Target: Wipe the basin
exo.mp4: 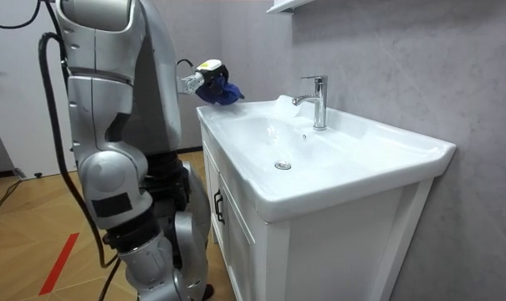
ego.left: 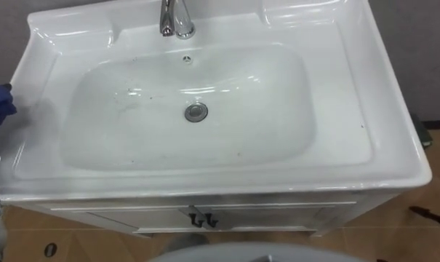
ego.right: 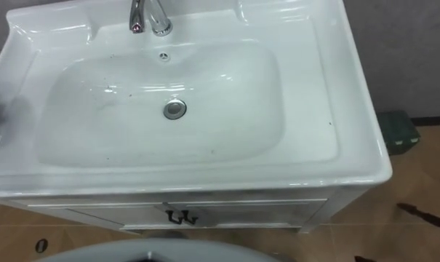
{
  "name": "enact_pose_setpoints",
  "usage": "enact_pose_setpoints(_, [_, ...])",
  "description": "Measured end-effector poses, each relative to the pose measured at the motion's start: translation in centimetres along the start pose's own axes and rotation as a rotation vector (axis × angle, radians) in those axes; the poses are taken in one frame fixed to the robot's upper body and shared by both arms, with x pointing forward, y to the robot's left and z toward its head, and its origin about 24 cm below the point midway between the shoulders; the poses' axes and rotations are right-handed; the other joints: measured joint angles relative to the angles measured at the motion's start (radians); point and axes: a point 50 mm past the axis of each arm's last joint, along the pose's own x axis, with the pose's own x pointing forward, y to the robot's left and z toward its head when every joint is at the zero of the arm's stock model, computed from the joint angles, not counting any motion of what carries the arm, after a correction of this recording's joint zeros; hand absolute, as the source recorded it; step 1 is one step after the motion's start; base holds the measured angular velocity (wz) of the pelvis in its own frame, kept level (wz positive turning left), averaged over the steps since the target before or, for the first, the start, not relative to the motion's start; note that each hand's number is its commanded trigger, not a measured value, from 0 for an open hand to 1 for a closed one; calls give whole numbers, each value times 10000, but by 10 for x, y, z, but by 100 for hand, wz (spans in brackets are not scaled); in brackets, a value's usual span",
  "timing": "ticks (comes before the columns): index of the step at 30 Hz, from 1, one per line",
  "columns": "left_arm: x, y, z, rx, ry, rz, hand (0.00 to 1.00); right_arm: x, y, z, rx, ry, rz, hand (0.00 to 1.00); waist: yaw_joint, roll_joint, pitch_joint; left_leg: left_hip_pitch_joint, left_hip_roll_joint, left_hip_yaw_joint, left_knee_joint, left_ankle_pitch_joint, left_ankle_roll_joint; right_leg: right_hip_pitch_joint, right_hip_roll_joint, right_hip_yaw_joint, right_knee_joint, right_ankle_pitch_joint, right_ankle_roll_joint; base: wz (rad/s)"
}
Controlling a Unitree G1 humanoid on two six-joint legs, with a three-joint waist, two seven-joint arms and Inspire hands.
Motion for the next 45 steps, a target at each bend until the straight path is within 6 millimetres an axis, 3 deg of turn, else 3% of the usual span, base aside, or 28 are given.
enact_pose_setpoints(5, [-14,-11,-4,-82,426,-484,100,0,0,-2,-10,41,-80,0,-107,61,28,71,0,7,-1,-5,4,74,4,55,23,7,-6,1])
enact_pose_setpoints(7, [-17,-14,-3,-178,491,-612,50,0,-1,-3,-15,61,-84,0,-131,64,34,68,0,10,-1,-5,4,73,2,45,41,7,-6,4])
enact_pose_setpoints(8, [-17,-15,-2,-212,502,-732,8,0,0,-3,-18,60,-74,0,-148,60,37,67,0,11,-1,-5,4,73,2,45,43,7,-5,0])
enact_pose_setpoints(9, [-18,-16,-2,-220,504,-812,0,0,0,-3,-17,59,-59,0,-171,56,39,67,0,12,-1,-5,4,73,2,47,42,7,-6,0])
enact_pose_setpoints(11, [-18,-16,-2,-230,505,-870,0,0,0,-2,-43,38,-44,0,-206,0,67,70,0,21,0,-5,4,72,-2,55,32,7,-6,0])
enact_pose_setpoints(26, [-21,-23,2,-900,751,-1401,0,1,0,4,-75,-84,-84,0,-350,2,63,46,-2,11,3,-5,5,74,19,46,-10,26,0,0])
enact_pose_setpoints(39, [-19,-29,11,-3519,1795,-1746,0,0,0,2,140,-38,-233,0,-411,-13,76,52,-1,5,4,-7,6,182,49,-31,-176,52,-8,1])
enact_pose_setpoints(45, [-10,-14,24,-4512,1368,-1394,0,1,1,7,382,-14,-148,0,-475,-37,71,-69,-2,1,13,-7,6,85,48,-47,-191,58,0,2])
